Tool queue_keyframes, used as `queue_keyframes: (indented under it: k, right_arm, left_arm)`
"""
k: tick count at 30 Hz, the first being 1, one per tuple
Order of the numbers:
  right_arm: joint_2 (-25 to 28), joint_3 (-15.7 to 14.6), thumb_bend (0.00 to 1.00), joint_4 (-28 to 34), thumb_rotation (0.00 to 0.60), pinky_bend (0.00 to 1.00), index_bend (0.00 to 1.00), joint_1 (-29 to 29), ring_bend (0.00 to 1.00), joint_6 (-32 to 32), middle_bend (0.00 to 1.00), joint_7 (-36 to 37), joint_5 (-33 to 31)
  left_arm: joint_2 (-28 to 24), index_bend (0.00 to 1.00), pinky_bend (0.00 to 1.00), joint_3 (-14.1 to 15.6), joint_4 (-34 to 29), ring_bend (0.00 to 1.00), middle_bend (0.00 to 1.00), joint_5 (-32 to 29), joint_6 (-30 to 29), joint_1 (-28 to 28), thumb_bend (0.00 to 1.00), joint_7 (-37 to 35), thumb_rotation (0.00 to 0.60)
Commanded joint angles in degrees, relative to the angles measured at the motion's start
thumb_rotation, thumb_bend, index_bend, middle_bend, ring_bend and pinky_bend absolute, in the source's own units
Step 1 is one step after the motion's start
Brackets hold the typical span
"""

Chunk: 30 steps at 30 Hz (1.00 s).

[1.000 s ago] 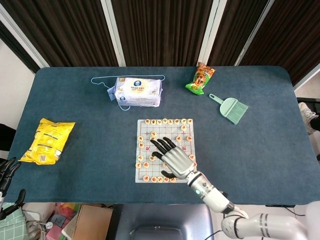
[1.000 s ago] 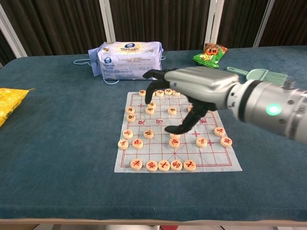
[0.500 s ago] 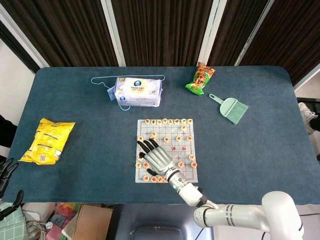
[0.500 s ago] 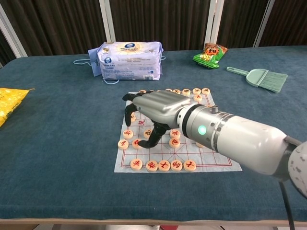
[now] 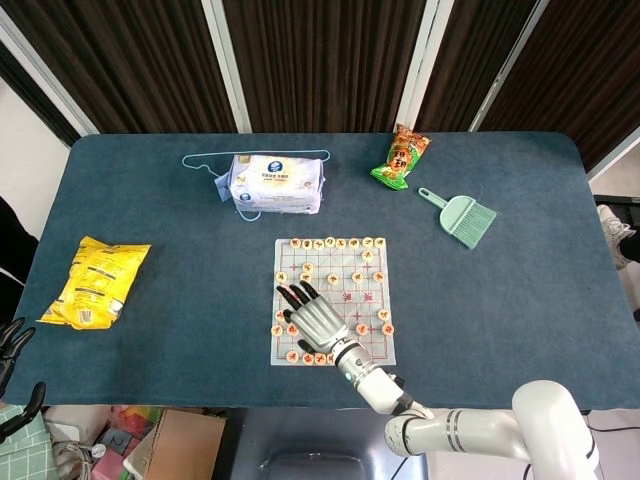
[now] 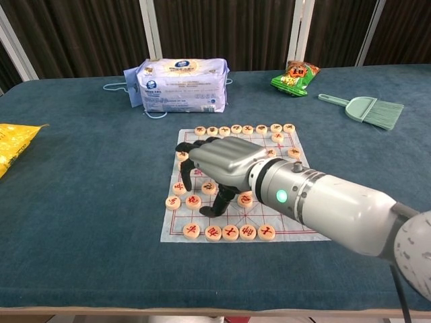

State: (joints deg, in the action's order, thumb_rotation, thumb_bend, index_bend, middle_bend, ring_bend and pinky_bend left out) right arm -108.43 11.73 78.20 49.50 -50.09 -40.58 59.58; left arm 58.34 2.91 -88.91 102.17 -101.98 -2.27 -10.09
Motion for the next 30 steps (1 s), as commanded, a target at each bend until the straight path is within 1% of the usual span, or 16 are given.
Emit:
queue_keyframes:
  k: [1, 13, 17, 30]
  right_arm:
    - [-0.5, -0.19, 0.43, -0.58, 0.6, 0.0, 0.54, 0.32, 0.0, -0.44, 0.0, -0.11, -0.25]
    - [-2.05, -0.38, 0.43, -2.66, 0.6, 0.0, 0.54, 1.57, 0.0, -0.89, 0.0, -0.47, -2.25]
    - [-2.46, -0.44, 0.46, -3.18, 0.6, 0.0, 0.54, 2.04, 0.0, -0.71, 0.0, -0.58, -3.02]
    - [-3.52, -0.53, 0.46, -4.31, 0.6, 0.0, 0.57, 2.99, 0.0, -0.98, 0.02, -0.11, -4.01]
  left_arm:
    - [-0.01, 0.0, 0.06, 0.05, 0.03, 0.0, 0.0, 0.06, 0.06, 0.02, 0.46, -0.02, 0.6]
    - [-0.05, 0.0, 0.06, 0.06, 0.19, 0.0, 0.0, 0.21, -0.27, -0.09, 0.46, -0.31, 0.6]
    - [-0.04, 0.0, 0.06, 0.12, 0.31, 0.0, 0.0, 0.37, -0.3, -0.1, 0.46, -0.33, 0.6]
    - [-0.11, 0.0, 0.06, 0.2, 0.35, 0.0, 0.0, 0.34, -0.26, -0.14, 0.46, -0.48, 0.6]
